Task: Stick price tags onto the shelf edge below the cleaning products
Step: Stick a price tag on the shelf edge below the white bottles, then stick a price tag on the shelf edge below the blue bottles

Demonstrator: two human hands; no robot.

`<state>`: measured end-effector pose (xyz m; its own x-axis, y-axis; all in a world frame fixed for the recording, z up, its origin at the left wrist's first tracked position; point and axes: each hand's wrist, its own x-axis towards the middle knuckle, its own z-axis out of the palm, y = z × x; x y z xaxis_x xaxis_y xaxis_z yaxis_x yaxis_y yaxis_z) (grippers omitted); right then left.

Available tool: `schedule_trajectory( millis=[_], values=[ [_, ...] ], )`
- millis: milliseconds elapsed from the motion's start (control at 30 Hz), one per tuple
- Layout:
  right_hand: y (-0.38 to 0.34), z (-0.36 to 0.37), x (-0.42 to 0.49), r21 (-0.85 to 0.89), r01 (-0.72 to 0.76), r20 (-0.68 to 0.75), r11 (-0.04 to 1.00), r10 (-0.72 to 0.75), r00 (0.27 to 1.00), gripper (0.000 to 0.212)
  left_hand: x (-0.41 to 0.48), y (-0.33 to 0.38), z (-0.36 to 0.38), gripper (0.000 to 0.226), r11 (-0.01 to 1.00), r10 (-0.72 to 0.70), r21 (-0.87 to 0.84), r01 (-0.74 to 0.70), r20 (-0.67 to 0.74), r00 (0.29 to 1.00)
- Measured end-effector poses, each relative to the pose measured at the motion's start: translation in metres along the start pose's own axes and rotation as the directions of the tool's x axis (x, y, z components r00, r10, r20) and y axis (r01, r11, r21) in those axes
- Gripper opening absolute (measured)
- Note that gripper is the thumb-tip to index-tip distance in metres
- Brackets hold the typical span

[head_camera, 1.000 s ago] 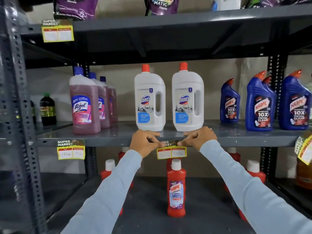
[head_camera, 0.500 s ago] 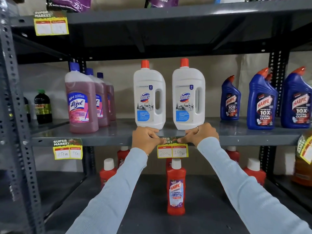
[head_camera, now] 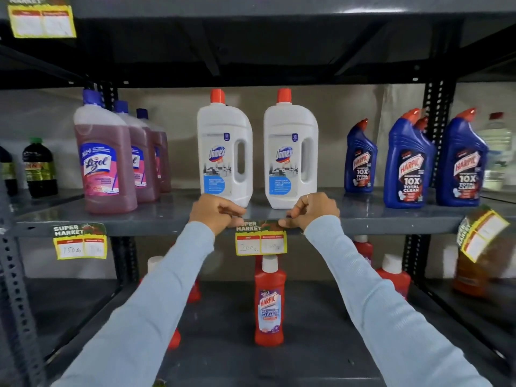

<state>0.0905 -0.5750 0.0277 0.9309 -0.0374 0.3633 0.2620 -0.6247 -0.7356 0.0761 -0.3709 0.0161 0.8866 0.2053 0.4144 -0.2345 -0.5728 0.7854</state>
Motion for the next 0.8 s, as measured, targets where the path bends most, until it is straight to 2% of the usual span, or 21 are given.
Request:
schedule_trajectory(
  millis=[100, 167, 233, 300, 367, 400, 467, 533, 600, 667, 733, 800],
  values=[
    [0.013, -0.011, -0.004, 0.075, 0.113, 0.050, 0.991, -0.117, 0.992, 0.020, 0.001, 0.008, -0.011, 0.036, 1.000, -0.016, 0.013, 0.015, 0.072, 0.997],
    [0.032, -0.030, -0.007, 0.076, 0.227, 0.030, 0.971, -0.229, 0.973, 0.021, -0.005, 0.014, -0.011, 0.041, 0.999, -0.022, -0.035, 0.024, 0.053, 0.998],
    [0.052, -0.059, -0.009, 0.016, 0.337, -0.041, 0.941, -0.336, 0.941, 0.026, -0.016, 0.020, -0.002, 0.039, 1.000, 0.015, -0.024, -0.019, -0.134, 0.991],
    [0.073, -0.099, -0.015, -0.045, 0.417, -0.088, 0.908, -0.419, 0.904, 0.028, -0.038, 0.031, 0.021, 0.034, 0.994, 0.093, -0.027, -0.107, -0.322, 0.942],
    [0.098, -0.147, -0.016, -0.172, 0.477, -0.092, 0.862, -0.496, 0.864, 0.028, -0.062, 0.051, 0.060, 0.025, 0.965, 0.233, -0.011, -0.261, -0.417, 0.879],
    [0.112, -0.168, -0.013, -0.239, 0.479, -0.082, 0.844, -0.509, 0.857, 0.029, -0.071, 0.062, 0.080, 0.019, 0.947, 0.307, 0.048, -0.317, -0.422, 0.853],
    [0.143, -0.210, -0.004, -0.356, 0.435, -0.048, 0.827, -0.481, 0.875, 0.034, -0.081, 0.083, 0.130, 0.014, 0.906, 0.422, 0.129, -0.403, -0.350, 0.836],
    [0.176, -0.242, 0.012, -0.447, 0.343, -0.004, 0.826, -0.385, 0.923, 0.040, -0.080, 0.104, 0.184, 0.023, 0.877, 0.476, 0.194, -0.439, -0.221, 0.851],
    [0.200, -0.259, 0.029, -0.521, 0.273, 0.059, 0.809, -0.285, 0.957, 0.042, -0.079, 0.123, 0.233, 0.021, 0.834, 0.510, 0.311, -0.456, -0.115, 0.853],
    [0.214, -0.265, 0.041, -0.506, 0.291, 0.151, 0.812, -0.248, 0.957, 0.037, -0.080, 0.139, 0.277, 0.021, 0.828, 0.482, 0.339, -0.448, -0.019, 0.876],
    [0.223, -0.266, 0.048, -0.443, 0.340, 0.216, 0.829, -0.269, 0.939, 0.026, -0.079, 0.149, 0.311, 0.037, 0.844, 0.422, 0.343, -0.412, 0.051, 0.905],
    [0.227, -0.270, 0.052, -0.414, 0.374, 0.244, 0.830, -0.295, 0.924, 0.019, -0.079, 0.156, 0.340, 0.052, 0.804, 0.426, 0.433, -0.406, 0.057, 0.903]
  ],
)
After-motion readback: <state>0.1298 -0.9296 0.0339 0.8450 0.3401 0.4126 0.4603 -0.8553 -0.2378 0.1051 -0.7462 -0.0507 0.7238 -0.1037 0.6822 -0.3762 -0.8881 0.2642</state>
